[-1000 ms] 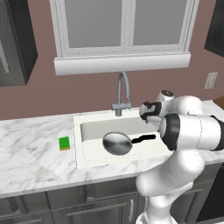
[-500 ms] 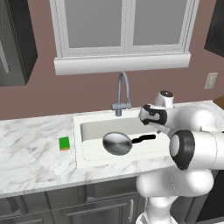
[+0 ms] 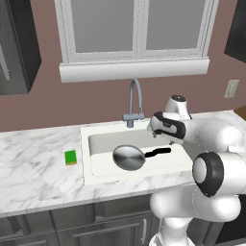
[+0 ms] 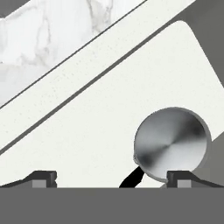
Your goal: Pick the pan and sponge and place them into the sink. Then turn on the water.
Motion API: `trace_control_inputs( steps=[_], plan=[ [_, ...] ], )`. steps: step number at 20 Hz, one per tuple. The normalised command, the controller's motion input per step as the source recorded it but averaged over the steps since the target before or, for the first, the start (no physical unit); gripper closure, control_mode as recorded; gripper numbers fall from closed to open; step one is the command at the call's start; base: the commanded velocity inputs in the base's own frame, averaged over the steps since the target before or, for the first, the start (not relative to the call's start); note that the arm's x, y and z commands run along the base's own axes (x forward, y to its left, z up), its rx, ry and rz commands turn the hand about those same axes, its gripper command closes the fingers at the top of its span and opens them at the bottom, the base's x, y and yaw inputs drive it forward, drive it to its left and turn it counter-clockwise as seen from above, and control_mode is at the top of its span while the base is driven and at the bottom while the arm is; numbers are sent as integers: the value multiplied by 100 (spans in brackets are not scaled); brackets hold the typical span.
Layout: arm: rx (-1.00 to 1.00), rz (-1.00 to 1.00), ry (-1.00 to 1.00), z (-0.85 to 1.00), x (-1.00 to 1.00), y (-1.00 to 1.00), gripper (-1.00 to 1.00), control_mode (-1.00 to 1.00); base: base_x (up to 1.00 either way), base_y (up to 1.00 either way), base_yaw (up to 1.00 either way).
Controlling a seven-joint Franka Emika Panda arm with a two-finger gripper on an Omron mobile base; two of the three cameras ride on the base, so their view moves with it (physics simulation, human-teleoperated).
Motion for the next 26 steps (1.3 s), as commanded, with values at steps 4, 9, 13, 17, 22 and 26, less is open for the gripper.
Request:
trace_control_inputs(
  steps=[4,9,13,17,22,26],
  plan=[
    [-1,14,10,14,0,31,-100,-100,0,0,0],
    [0,13,6,8,0,38,-100,-100,0,0,0],
    [-2,11,2,4,0,43,-100,-100,0,0,0],
    [-3,9,0,2,0,48,-100,-100,0,0,0],
    [-1,10,2,3,5,44,-100,-100,0,0,0],
    [0,12,2,4,5,39,-100,-100,0,0,0]
  ],
)
